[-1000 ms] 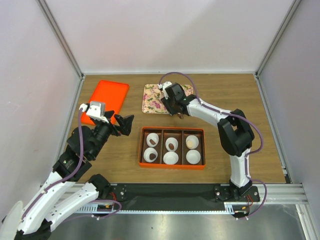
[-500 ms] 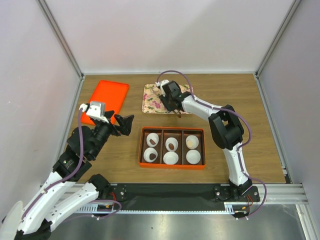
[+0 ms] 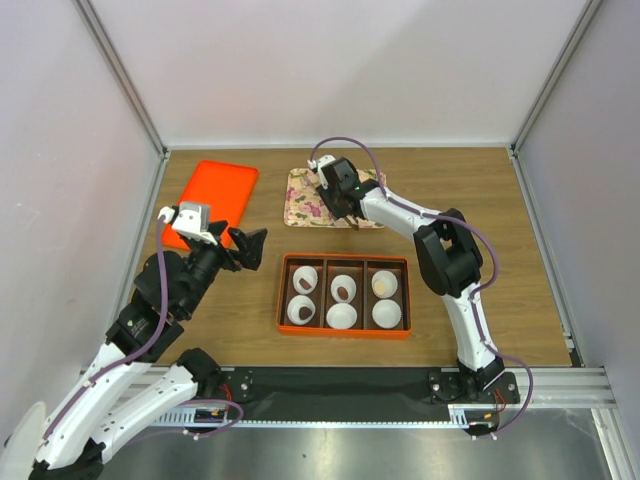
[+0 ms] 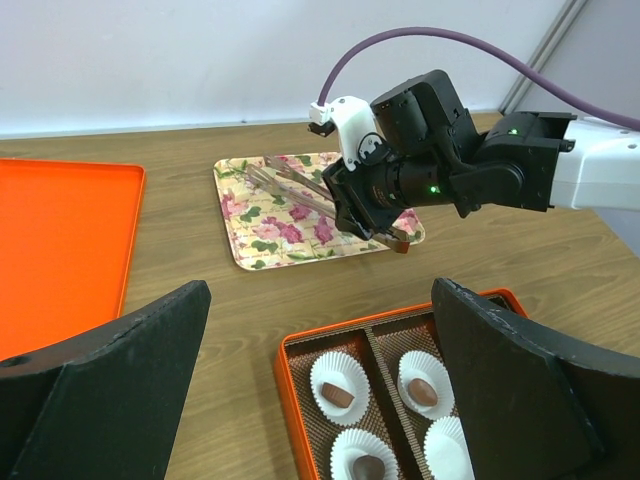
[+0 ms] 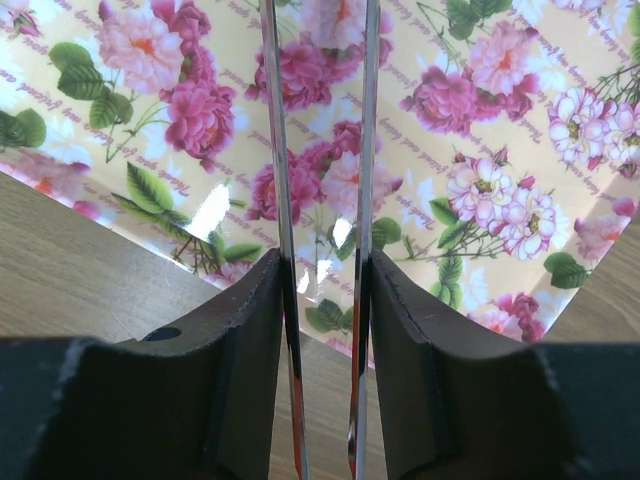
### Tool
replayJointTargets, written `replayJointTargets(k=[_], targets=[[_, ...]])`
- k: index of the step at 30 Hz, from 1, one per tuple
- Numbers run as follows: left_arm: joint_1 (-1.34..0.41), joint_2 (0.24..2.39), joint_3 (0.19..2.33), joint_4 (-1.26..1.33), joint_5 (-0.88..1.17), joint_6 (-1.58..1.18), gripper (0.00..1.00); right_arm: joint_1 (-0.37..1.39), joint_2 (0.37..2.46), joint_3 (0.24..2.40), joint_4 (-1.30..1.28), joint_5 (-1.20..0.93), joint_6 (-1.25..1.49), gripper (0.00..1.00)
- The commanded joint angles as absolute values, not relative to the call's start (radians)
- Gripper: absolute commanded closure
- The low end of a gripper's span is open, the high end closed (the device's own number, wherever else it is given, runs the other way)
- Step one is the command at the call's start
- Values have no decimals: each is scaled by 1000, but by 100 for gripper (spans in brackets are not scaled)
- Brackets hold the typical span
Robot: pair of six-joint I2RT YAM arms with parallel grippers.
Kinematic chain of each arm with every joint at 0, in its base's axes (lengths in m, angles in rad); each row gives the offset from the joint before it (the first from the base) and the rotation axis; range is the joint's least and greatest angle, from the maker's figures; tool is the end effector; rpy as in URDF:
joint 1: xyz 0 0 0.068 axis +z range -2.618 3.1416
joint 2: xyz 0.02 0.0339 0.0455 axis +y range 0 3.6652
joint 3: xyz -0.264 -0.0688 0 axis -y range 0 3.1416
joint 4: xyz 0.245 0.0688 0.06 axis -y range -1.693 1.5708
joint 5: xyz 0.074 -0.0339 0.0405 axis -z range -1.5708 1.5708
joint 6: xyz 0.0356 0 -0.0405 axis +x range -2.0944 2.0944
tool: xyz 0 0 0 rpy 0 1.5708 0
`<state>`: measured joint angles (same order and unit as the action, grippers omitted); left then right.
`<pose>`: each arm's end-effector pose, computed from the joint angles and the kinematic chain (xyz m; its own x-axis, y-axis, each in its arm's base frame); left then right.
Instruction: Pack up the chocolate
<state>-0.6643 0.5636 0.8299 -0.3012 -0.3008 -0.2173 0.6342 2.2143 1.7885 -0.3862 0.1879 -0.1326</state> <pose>0.1052 -0.0690 0.3731 -0.1035 -0.1805 -0.9781 0.3414 0.9172 -0.2054 0.4077 0.2917 0.1991 -0.5162 -0.5409 -0.6641 -0.5517 0.8031 -0.2253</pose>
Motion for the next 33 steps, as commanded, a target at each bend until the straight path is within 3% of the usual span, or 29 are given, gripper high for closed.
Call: replayJointTargets(k=[1,13,33], targets=[[-658,569,827,-275,-290,-210,0,630,2177,1818,-388,206,-141,65],[-653,586,830,-273,-261,-210,0,643,1886,1632,-408,253,-75,71],[-650,578,819,-264,-258,-224,0,701,1099,1057,-666,48,133,71]])
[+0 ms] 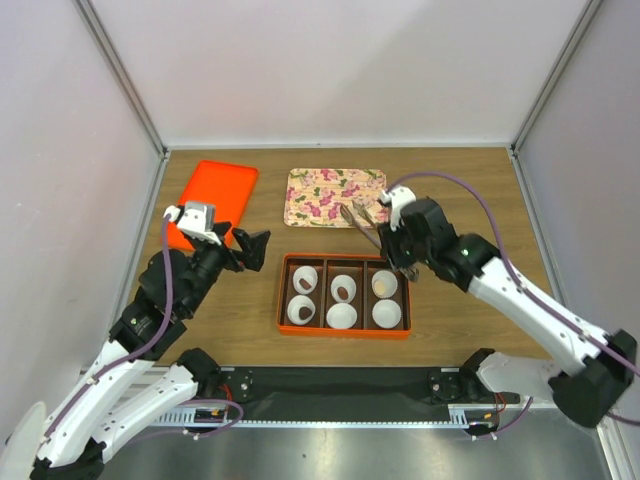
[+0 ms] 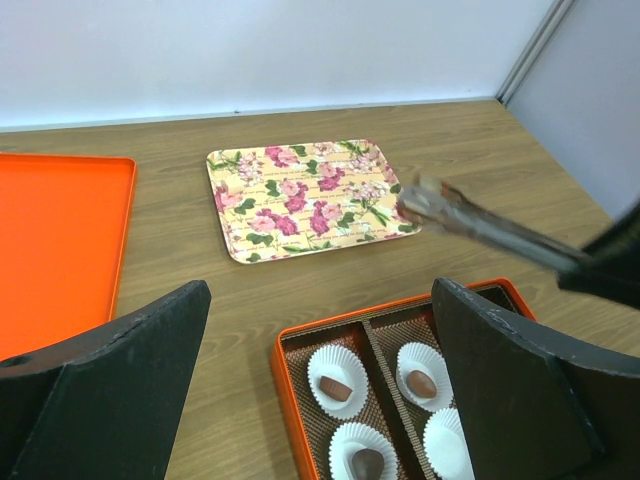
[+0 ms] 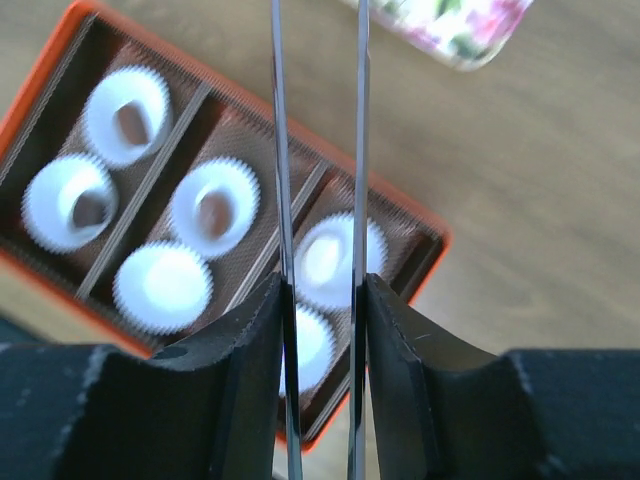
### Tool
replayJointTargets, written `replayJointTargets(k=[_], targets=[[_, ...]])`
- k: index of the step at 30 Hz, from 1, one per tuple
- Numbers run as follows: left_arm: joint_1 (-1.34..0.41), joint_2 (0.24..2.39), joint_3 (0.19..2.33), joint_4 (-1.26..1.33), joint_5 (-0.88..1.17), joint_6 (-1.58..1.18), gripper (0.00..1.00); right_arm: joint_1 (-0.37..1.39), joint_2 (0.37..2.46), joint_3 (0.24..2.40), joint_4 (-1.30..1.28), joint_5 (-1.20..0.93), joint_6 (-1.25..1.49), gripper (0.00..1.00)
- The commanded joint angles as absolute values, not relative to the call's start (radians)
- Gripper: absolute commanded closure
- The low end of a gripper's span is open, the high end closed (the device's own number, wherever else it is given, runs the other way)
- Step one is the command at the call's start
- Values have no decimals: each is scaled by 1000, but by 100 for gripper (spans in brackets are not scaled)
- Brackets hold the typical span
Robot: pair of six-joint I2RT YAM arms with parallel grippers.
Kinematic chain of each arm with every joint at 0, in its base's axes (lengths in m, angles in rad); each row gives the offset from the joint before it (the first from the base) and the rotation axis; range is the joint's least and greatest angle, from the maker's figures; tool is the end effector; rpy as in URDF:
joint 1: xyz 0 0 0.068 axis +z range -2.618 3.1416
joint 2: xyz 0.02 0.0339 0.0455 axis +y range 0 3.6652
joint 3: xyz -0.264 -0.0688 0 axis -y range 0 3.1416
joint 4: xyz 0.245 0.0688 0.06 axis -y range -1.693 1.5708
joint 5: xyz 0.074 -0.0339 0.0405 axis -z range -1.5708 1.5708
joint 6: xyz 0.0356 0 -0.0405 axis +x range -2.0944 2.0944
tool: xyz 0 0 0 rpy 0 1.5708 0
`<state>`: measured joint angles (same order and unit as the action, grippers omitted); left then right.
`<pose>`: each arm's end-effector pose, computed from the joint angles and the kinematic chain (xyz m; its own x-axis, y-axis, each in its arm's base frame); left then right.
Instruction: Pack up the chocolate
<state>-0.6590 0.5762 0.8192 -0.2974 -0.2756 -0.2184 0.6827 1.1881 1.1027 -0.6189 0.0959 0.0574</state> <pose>0.1088 -0.0720 0.3686 -0.1231 -0.1684 -0.9780 0.3562 0.9123 -0.2019 0.1993 0.1576 0.3264 -0.5343 -0.3609 -0.7644 -0.5416 0.8404 -0.0182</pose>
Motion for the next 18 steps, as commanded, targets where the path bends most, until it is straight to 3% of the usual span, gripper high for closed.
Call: replayJointTargets(k=[1,7,18], targets=[[-650,578,819,-264,-259,-224,0,706,1051,1013,-675,43,140,71],[-650,592,822,-264,-258,-233,0,764,917,948,-698,43,218,71],[-650,601,822,-261,-265,-238,0,939,940,986,-815,66,393,71]])
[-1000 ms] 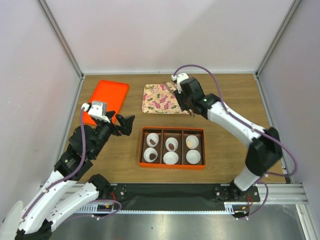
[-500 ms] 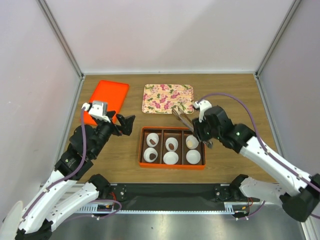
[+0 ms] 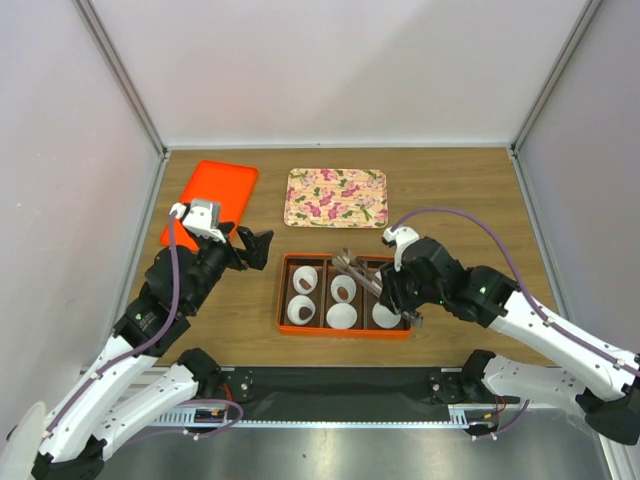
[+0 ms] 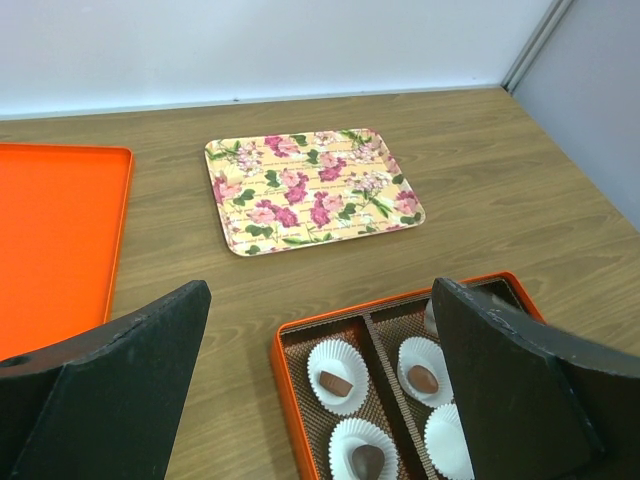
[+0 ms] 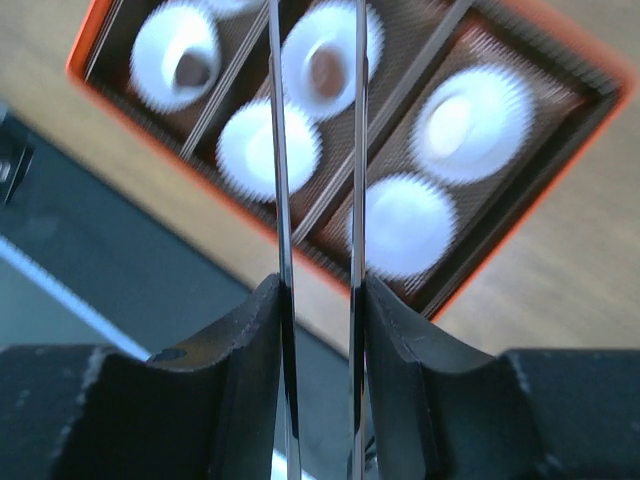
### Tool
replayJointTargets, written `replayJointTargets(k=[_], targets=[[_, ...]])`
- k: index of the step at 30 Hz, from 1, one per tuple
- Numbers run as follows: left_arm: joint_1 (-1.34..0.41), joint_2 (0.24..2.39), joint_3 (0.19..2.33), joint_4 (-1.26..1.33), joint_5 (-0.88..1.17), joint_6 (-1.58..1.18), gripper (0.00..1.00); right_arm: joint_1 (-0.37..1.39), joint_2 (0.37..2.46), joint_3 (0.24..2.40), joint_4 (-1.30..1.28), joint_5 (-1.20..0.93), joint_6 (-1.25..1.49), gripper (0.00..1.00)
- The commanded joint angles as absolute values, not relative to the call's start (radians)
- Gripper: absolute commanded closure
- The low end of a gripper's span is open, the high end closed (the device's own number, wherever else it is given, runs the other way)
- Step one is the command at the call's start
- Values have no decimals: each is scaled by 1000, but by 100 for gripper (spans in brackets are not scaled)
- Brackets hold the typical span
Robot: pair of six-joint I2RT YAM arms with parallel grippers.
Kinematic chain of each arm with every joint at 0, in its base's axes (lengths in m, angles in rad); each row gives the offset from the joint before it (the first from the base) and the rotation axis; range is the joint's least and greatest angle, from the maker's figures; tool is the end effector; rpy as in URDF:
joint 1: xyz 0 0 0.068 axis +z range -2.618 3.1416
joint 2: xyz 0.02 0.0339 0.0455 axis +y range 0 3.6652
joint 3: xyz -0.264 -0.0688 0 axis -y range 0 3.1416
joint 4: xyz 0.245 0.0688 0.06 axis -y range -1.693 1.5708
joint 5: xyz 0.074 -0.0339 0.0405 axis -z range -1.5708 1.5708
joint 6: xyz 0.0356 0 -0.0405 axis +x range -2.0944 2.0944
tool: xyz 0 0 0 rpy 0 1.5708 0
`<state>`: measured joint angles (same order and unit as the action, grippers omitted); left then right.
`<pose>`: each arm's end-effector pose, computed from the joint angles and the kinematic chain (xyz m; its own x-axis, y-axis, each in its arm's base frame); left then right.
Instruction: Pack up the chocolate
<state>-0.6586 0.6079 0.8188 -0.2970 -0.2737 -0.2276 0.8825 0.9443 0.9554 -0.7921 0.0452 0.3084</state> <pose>0.1152 -0.0770 0.3649 -0.1512 -0.1577 -0.9758 0.3512 0.9142 -0.2022 0.1202 0.1437 0.3129 -0.6541 -0.3179 -0.6864 -0.5800 0.7933 0.1853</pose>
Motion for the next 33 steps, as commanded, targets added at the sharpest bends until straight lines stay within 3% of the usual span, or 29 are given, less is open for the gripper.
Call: replayJointTargets(k=[1,18,33], targets=[[-650,598,822,-262,-265,-236,0,980,925,980,-818,81,409,71],[-652,614,824,-259,-242,-238,0,1083,707,825,-871,20,577,69],[-652,621,822,-261,-247,-241,0,1138,713,773,-885,9,614,68]])
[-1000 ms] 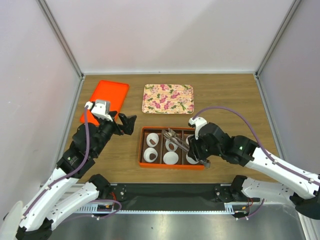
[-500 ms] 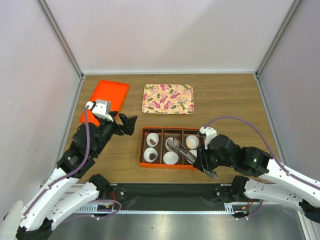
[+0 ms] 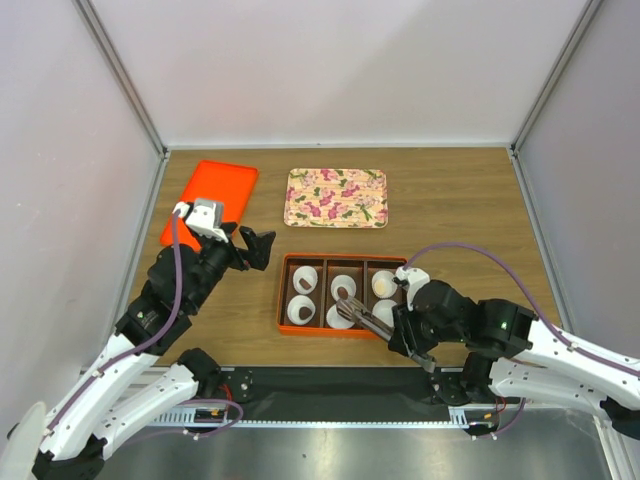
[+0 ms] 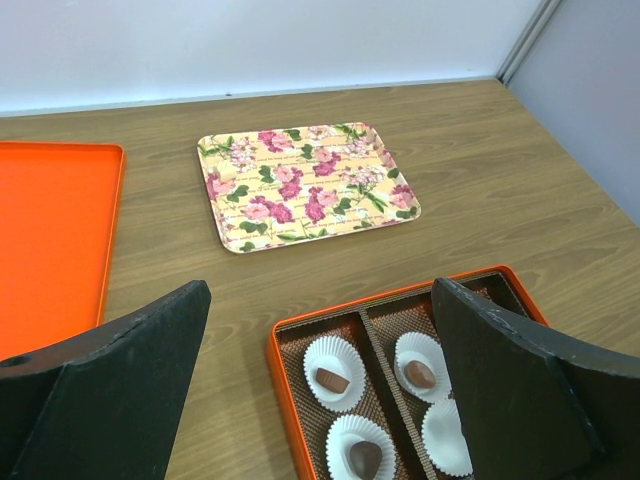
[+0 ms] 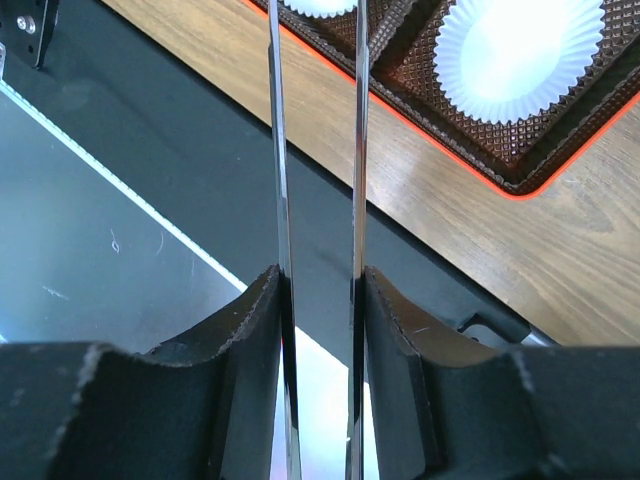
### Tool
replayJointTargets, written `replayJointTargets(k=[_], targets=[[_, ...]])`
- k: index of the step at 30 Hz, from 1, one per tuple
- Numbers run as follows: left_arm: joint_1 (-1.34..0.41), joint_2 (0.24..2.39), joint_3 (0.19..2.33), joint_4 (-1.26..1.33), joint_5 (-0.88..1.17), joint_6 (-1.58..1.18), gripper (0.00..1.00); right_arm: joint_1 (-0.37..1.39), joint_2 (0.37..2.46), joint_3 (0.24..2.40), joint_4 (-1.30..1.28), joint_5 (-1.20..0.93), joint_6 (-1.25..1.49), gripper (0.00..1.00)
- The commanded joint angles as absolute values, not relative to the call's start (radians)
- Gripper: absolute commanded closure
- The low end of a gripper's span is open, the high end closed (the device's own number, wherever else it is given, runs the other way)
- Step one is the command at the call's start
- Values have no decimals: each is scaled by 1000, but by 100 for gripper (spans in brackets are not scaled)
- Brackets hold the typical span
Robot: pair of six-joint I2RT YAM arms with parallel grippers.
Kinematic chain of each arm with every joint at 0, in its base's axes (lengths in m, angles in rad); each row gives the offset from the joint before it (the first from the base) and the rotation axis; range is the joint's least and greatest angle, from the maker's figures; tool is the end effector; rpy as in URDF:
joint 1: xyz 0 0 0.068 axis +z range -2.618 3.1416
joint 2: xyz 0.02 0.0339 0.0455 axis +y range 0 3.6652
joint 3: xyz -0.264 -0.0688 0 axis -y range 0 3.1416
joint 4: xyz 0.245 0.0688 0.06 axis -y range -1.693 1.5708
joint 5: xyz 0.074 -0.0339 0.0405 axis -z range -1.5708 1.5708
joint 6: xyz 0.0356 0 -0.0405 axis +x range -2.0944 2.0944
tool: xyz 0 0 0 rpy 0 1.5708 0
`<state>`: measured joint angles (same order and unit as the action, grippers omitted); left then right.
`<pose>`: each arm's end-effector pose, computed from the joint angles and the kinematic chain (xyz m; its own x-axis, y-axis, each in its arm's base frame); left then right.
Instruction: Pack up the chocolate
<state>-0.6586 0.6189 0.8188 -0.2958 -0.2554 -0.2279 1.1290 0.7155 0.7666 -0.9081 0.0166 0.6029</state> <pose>0.1171 -0.0793 0.3637 -0.1626 -0.1506 -0.9751 0.3660 0.9086 -0.2013 0.0579 0.1210 0.2763 -0.7761 -0.3149 -0.5464 -0.5574 0.7477 0.3609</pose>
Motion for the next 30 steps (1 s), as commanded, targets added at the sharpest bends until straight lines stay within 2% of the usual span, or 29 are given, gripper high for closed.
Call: replayJointTargets(k=[1,13,30], targets=[[-652,621,822,-259,-245,-241,0,1138,713,773,-887,11,612,67],[-650,618,824,-264,-250,-239,0,1152,727,764,-862,28,621,65],[-650,626,828,-262,-230,-241,0,1152,733,798,-864,84,620,54]])
